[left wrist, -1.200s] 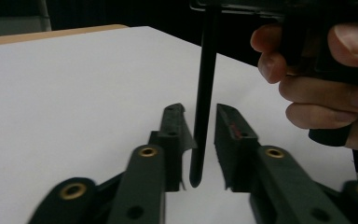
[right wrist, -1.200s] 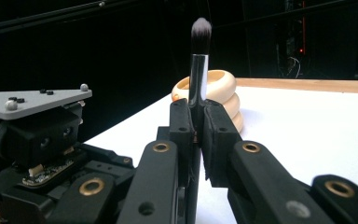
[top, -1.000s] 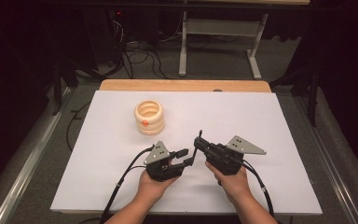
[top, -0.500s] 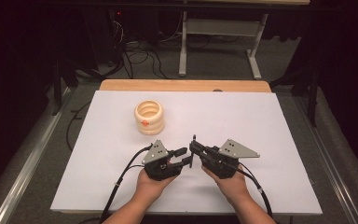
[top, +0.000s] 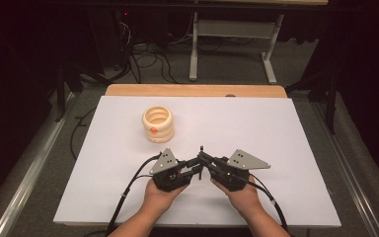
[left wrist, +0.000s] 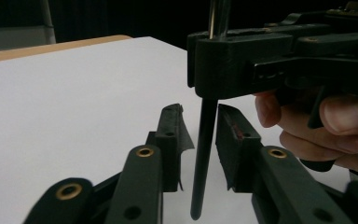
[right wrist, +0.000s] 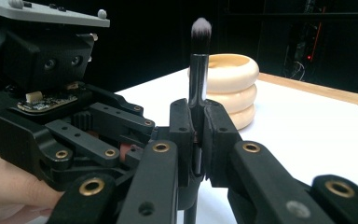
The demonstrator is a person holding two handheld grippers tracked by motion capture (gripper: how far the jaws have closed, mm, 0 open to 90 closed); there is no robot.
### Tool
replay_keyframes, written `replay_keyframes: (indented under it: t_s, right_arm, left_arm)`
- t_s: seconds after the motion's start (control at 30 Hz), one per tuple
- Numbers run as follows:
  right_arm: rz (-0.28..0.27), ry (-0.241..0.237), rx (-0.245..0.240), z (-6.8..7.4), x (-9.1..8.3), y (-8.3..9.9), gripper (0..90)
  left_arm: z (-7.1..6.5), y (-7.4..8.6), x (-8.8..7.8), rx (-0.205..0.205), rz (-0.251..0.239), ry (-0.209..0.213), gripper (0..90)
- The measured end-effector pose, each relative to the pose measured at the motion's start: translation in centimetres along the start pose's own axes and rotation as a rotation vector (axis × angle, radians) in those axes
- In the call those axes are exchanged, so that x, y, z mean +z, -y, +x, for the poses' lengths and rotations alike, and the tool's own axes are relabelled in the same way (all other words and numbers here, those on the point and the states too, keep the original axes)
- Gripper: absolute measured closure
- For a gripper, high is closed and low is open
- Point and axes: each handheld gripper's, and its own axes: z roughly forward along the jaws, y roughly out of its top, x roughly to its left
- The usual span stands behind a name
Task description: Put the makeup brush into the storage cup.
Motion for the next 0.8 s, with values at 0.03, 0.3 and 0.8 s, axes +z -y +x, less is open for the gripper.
replay_keyframes:
  t_s: [0.03,0.3,0.8]
  right_arm:
    - [0.001,0.0,-0.003,0.01,0.02,0.0,85.6]
    - [0.002,-0.011,0.002,0.15,0.09,0.03,85.6]
    - [-0.002,-0.011,0.008,0.09,-0.01,-0.05,82.8]
  left_arm:
    - [0.0,-0.02,-0.01,-0.004,0.0,0.005,73.1]
    - [-0.07,-0.09,-0.09,-0.001,0.0,0.015,80.2]
    - [-0.33,-0.25,-0.06,0.024,-0.002,0.009,83.4]
